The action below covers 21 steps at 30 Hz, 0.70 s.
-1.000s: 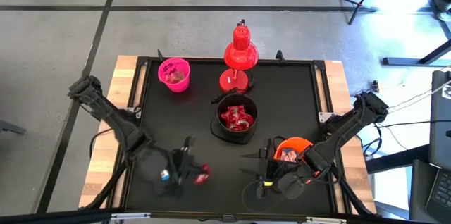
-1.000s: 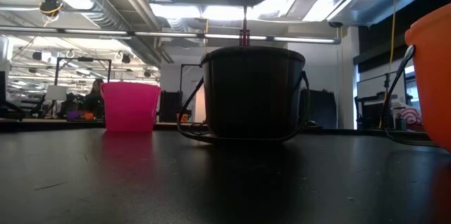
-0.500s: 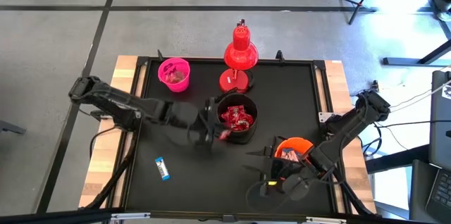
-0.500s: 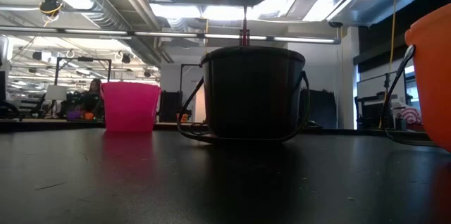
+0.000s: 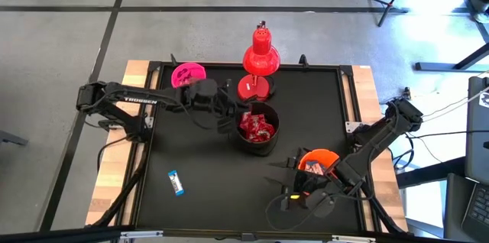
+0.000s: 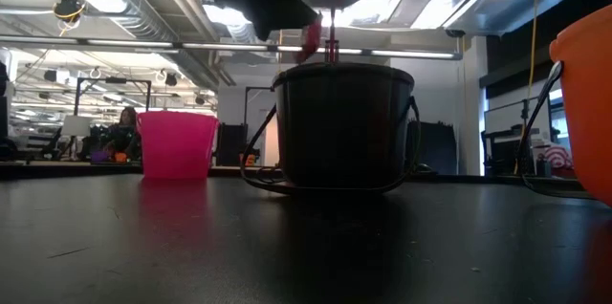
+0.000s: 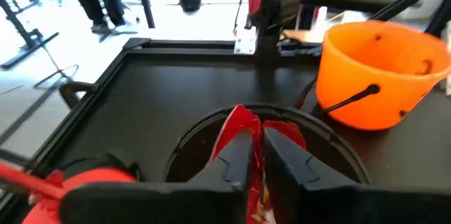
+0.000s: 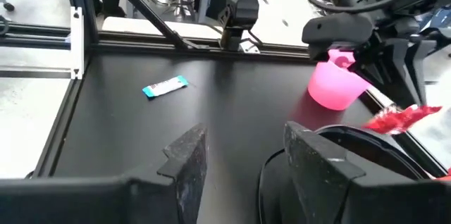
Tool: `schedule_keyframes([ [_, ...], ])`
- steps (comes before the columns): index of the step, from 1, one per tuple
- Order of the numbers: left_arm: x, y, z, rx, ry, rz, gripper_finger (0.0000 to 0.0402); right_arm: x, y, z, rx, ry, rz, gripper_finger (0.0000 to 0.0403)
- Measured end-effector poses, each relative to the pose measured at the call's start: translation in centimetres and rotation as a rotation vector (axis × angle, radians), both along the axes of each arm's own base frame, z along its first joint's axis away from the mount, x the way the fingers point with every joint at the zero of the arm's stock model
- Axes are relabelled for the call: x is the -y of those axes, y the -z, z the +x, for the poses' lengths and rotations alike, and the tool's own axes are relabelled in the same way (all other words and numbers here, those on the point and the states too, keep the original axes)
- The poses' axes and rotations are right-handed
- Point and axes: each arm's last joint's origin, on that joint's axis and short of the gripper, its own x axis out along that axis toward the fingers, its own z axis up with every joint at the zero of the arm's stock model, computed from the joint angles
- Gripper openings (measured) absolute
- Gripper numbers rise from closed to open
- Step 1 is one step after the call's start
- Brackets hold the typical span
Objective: Organize candy in baskets
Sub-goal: Put the red candy into the black bucket, then put the white chocolate into the orange bucket
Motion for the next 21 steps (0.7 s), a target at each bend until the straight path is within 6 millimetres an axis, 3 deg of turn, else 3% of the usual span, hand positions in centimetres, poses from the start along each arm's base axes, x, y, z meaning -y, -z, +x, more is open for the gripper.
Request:
schedule_keyframes([
  [6,-0.6,-0.3,0.0,0.041,-0.001,-0.029,0.0085,0.0,0.0,0.0,0.0,-0.004,-0.01,0.0184],
  [11,0.1,-0.8,-0.3,0.043,0.021,-0.04,0.0131,0.0,0.0,0.0,-0.002,-0.007,-0.019,0.0184],
  [14,1.2,-1.6,-1.9,-0.026,0.083,-0.066,0.015,0.0,0.0,0.0,-0.007,-0.008,-0.025,0.0184],
  [21,5.6,-1.3,-8.2,-0.442,0.157,-0.202,0.0158,0.4,0.0,0.3,-0.014,-0.011,-0.057,0.0184],
])
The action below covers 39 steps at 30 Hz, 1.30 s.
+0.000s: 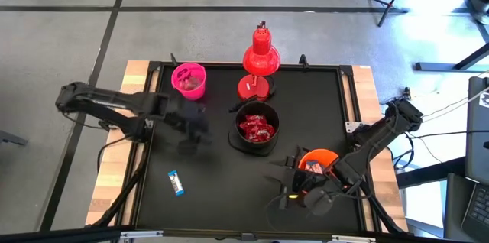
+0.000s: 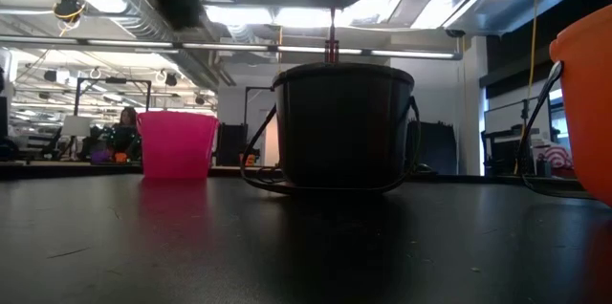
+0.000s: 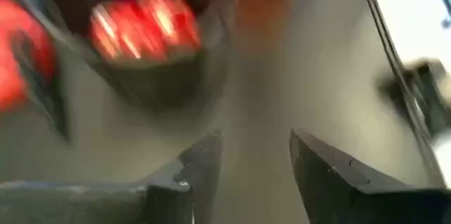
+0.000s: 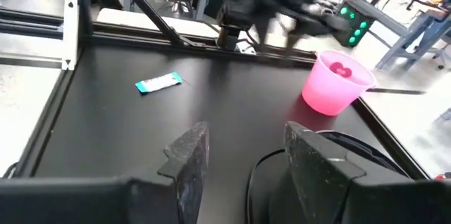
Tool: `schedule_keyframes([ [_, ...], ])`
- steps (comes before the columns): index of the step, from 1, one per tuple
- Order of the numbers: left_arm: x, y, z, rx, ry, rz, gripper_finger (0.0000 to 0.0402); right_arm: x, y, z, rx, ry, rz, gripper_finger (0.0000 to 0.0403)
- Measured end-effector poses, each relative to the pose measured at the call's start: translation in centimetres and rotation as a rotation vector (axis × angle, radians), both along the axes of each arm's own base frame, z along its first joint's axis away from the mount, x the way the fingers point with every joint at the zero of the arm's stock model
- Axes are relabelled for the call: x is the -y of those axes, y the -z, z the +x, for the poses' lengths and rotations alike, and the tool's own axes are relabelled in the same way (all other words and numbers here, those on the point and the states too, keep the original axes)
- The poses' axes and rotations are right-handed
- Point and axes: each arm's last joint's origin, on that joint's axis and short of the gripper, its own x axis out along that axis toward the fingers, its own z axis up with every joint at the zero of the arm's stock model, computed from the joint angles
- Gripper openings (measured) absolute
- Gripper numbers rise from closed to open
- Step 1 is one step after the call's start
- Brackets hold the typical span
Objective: Organize candy in baskets
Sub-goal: Put the white chocolate into the orange bucket
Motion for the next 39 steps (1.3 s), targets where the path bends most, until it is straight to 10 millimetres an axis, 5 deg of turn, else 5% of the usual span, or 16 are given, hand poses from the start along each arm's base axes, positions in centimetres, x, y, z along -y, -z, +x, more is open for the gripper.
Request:
schedule_keyframes([
  [9,11.4,3.1,-4.5,-0.35,0.138,0.027,0.0137,0.2,-0.2,0.4,0.018,0.006,0.019,0.0184],
  [17,17.1,8.0,-5.7,-0.538,0.207,0.141,0.0135,0.0,-0.3,0.5,0.019,-0.029,0.05,0.0184],
  [29,19.0,13.2,-4.5,-0.662,0.317,0.288,0.0135,0.0,-0.3,0.5,0.014,-0.049,0.059,0.0184],
  [39,19.2,14.2,-4.4,-0.688,0.39,0.33,0.0135,0.0,-0.3,0.5,0.013,-0.051,0.062,0.0184],
])
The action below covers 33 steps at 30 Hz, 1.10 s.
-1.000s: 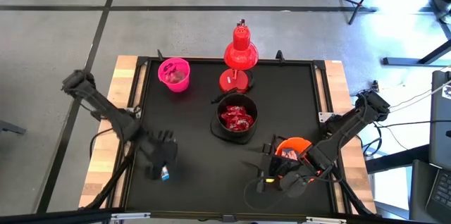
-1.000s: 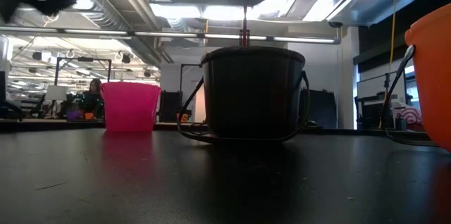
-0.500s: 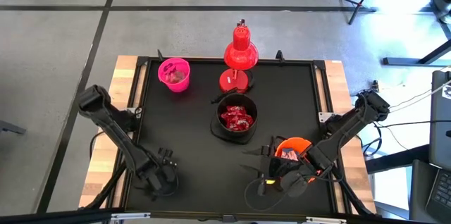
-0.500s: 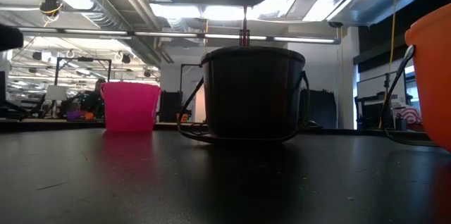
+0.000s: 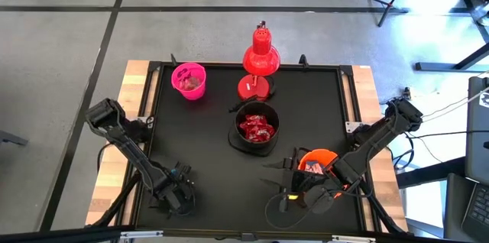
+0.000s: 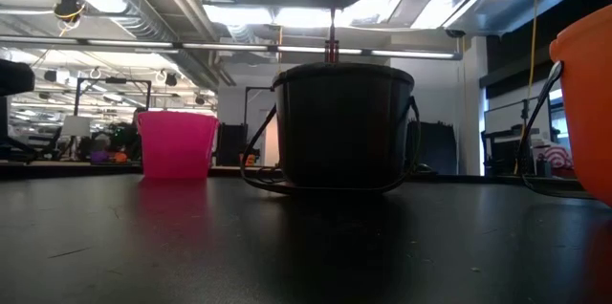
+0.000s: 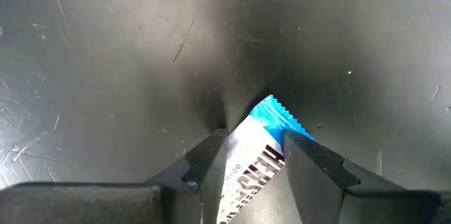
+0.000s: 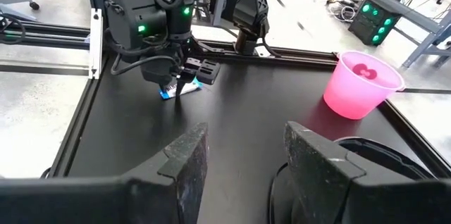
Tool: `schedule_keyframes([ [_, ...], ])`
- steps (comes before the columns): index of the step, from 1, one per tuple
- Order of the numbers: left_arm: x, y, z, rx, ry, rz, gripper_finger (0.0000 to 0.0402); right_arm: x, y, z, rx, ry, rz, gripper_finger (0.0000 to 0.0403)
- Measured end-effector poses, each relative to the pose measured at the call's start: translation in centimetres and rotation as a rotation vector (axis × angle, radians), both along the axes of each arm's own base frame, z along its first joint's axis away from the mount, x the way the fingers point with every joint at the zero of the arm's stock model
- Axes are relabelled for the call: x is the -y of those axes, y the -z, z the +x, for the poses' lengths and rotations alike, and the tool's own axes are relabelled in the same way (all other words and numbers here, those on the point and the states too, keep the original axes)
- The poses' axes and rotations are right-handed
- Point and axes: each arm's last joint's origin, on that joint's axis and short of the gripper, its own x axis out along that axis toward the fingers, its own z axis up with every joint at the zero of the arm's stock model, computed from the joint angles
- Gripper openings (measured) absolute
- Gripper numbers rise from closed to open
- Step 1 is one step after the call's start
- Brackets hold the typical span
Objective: Organize candy in baskets
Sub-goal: Put the white chocolate into the orange bucket
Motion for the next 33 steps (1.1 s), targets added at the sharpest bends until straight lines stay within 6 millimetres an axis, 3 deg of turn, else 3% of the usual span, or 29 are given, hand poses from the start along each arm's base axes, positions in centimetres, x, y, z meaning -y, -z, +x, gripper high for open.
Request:
schedule_keyframes([
  [5,0.0,0.0,0.0,-0.007,-0.001,-0.005,0.0116,0.0,0.0,0.0,-0.004,-0.012,0.008,0.0184],
  [14,0.1,0.0,0.0,-0.001,-0.014,-0.012,0.0011,-0.1,0.0,0.0,-0.003,-0.01,0.029,0.0184],
  [19,0.2,-0.4,0.6,0.041,-0.069,0.006,0.0001,-0.1,0.0,0.0,-0.003,-0.011,0.028,0.0184],
  [33,1.4,-8.7,4.0,0.283,-0.075,0.164,0.0001,-0.1,-0.1,0.1,0.007,-0.02,0.017,0.0184],
])
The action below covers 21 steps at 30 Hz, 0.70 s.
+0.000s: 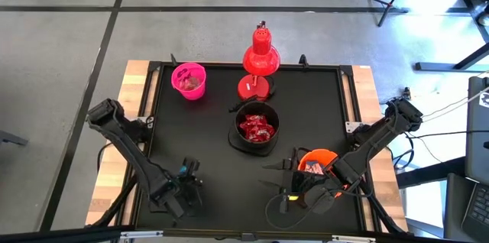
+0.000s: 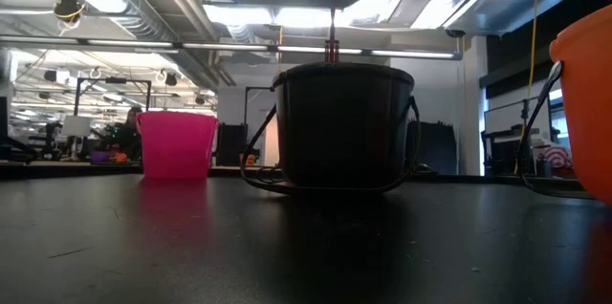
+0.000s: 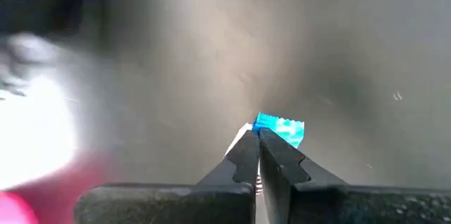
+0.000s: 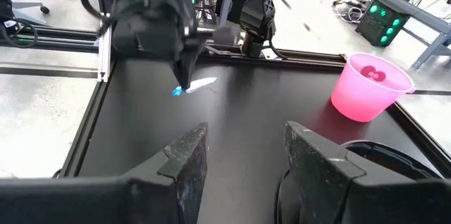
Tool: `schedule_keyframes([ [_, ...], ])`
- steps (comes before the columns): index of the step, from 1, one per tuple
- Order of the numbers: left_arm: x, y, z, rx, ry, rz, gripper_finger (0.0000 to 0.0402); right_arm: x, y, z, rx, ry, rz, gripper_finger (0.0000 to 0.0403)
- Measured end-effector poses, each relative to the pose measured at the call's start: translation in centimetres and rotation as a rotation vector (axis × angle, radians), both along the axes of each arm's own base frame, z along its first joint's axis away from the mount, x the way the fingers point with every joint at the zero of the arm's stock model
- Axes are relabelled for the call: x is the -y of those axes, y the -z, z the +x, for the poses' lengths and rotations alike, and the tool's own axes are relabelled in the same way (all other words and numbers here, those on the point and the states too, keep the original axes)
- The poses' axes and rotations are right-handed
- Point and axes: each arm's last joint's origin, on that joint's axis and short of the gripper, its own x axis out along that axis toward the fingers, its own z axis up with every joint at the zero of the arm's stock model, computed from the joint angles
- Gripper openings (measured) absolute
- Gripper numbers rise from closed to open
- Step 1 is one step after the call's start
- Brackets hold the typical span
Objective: Organize candy in baskets
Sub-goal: Put the white chocolate into the orange bucket
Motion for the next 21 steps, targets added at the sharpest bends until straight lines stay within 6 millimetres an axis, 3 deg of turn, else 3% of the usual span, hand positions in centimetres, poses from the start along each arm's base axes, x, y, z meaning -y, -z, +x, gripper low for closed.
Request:
schedule_keyframes([
  [5,0.4,-4.5,1.1,0.191,0.01,0.099,0.0001,0.1,0.0,0.2,0.013,0.014,0.009,0.0184],
  [11,0.2,-8.6,2.4,0.41,0.011,0.216,0.0001,1.0,1.6,2.8,0.009,0.067,0.004,0.0184],
  [16,-1.0,-11.1,3.5,0.638,-0.218,0.231,0.0,1.8,3.1,5.2,0.041,0.165,-0.079,0.0184],
  [21,-2.3,-12.1,4.4,0.778,-0.38,0.205,0.0,2.1,3.8,6.8,0.119,0.283,-0.175,0.0184],
])
